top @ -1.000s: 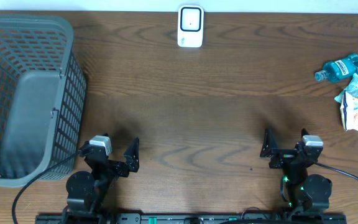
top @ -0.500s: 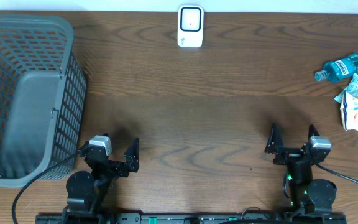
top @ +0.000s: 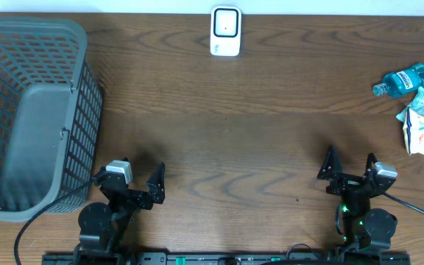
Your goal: Scan the item barcode
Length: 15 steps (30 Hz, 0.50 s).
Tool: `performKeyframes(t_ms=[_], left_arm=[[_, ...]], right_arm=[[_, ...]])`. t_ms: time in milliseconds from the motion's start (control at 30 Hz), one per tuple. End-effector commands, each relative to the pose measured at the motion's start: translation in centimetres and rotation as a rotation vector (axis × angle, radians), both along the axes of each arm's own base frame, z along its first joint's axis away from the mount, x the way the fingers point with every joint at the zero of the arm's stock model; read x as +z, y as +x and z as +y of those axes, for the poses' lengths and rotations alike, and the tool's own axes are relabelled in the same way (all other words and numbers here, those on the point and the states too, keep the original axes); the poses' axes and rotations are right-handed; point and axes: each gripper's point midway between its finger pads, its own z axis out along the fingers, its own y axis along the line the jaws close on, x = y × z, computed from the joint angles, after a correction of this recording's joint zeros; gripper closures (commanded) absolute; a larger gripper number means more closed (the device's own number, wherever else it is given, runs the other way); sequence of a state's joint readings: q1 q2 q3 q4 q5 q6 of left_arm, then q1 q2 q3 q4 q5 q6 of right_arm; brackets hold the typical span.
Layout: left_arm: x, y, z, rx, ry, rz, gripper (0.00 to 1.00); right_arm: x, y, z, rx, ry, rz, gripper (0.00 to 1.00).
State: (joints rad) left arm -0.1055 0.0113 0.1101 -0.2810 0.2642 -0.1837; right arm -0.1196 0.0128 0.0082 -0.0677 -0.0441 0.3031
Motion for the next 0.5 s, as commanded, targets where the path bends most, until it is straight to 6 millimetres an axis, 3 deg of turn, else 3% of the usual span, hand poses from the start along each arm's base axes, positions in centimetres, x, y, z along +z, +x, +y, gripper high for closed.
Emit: performKeyframes(t_ms=[0, 467], left_arm=[[-1.12, -0.18, -0.14, -0.009, -0.002, 0.033, 0.02], [-1.12, -0.18, -0.14, -0.009, -0.002, 0.033, 0.02]], right_arm=[[-0.03, -0.05, -0.29, -0.016, 0.017, -0.003, 0.01], [-0.08, -0.10, -0.73, -0.037, -0.049, 0.005, 0.01]])
